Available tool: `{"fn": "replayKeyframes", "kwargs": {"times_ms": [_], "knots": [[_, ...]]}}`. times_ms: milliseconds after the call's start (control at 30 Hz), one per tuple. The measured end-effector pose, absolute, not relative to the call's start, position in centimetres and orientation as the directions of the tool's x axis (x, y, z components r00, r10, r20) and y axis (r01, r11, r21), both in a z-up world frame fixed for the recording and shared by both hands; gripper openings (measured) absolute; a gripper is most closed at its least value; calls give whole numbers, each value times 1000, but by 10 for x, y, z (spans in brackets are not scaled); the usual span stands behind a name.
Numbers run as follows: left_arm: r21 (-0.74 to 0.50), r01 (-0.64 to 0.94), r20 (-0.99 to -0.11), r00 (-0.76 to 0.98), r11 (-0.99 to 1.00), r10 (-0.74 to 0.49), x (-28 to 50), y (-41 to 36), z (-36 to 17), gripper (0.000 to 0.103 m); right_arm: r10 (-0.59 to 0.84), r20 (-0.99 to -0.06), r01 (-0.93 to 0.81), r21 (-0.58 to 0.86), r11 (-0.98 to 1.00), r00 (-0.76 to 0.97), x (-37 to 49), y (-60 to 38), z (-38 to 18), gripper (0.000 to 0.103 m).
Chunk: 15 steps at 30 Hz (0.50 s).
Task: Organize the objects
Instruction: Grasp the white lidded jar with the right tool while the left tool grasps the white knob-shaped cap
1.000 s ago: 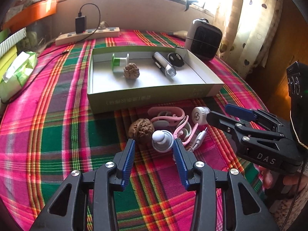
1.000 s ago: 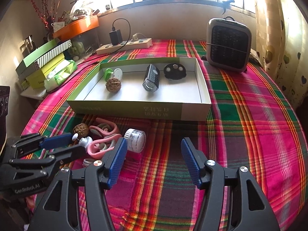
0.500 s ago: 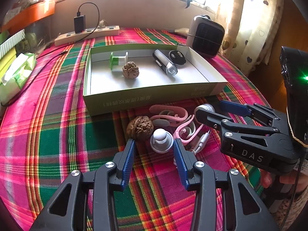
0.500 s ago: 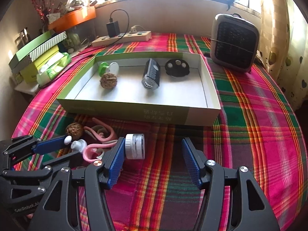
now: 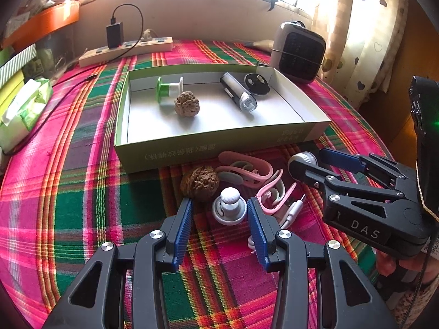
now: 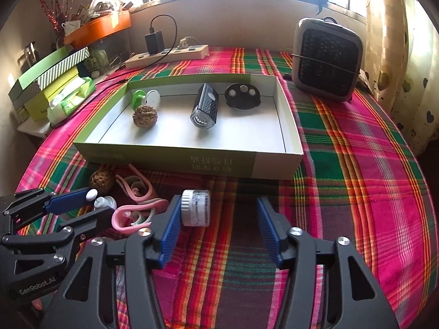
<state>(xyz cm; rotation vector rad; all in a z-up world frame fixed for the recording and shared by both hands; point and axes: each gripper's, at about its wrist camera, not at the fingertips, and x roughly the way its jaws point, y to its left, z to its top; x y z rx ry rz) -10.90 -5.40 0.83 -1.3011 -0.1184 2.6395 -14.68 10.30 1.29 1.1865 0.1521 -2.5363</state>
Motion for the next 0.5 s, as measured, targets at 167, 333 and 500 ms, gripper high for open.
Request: {"fn": "replayKeyframes", "kwargs": {"times_ms": [167, 333, 500], "knots": [[-152, -130, -778, -596, -980, 200, -110, -54, 8, 33, -268, -760, 357, 51, -933, -592, -146, 102, 13, 41], [-152, -131, -778, -596, -980, 200, -110, -53, 7, 28, -275, -758, 361, 56, -931, -591, -145, 102, 13, 32], [-157, -133, -776, -596, -979, 205, -109, -53, 7, 24, -279, -756, 360, 61, -931, -593, -144, 103, 13, 24]]}}
